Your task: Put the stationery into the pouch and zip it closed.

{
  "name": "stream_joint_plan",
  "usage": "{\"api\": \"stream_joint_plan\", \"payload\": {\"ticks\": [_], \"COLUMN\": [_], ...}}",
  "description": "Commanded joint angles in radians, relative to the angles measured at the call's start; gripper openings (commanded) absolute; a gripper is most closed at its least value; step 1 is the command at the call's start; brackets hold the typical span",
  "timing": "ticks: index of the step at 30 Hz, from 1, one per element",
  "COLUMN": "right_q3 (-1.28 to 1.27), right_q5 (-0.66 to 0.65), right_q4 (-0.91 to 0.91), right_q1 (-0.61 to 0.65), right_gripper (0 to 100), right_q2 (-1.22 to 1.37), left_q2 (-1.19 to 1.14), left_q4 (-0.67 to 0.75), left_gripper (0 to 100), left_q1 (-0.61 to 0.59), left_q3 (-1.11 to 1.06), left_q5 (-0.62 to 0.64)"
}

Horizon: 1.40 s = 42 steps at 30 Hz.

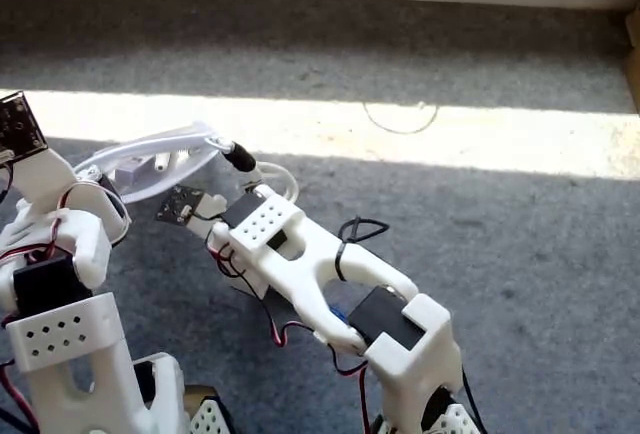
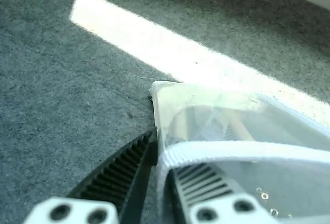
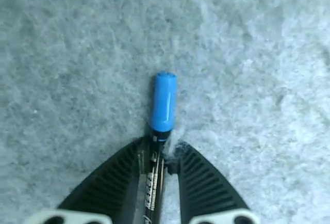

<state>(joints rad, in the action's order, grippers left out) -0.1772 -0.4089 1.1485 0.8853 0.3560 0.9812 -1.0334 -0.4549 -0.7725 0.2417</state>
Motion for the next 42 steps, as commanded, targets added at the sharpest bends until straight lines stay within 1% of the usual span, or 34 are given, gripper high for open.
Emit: {"api": "stream_joint_plan", "payload": {"ticks": [1,8,15,20,24,30,37,42], "right_q3": [0.004,0.131,0.166,0.173,0.171,0.159,0.036,0.01], "right_q5": [-0.012,-0.012,-0.011,-0.011,-0.011,-0.011,-0.012,-0.012], "right_q4": [0.051,0.222,0.259,0.352,0.36,0.364,0.309,0.302], "right_q1": [0.059,0.067,0.067,0.071,0.068,0.067,0.065,0.061], "right_gripper": [0.5,0.5,0.5,0.5,0.5,0.5,0.5,0.5], "right_q2": [0.002,0.004,0.004,0.001,-0.048,-0.203,-0.34,-0.424], "left_q2": [0.016,0.016,0.015,0.015,0.015,0.015,0.015,0.013], "left_q4": [0.014,0.014,0.014,0.014,0.014,0.014,0.014,0.014], "left_gripper": [1,1,1,1,1,1,1,1], "left_q1": [-0.019,-0.019,-0.019,-0.019,-0.019,-0.019,-0.019,-0.019], "left_q3": [0.007,0.007,0.007,0.007,0.007,0.007,0.007,0.007], "left_q5": [0.008,0.008,0.006,0.006,0.006,0.006,0.006,0.006]}}
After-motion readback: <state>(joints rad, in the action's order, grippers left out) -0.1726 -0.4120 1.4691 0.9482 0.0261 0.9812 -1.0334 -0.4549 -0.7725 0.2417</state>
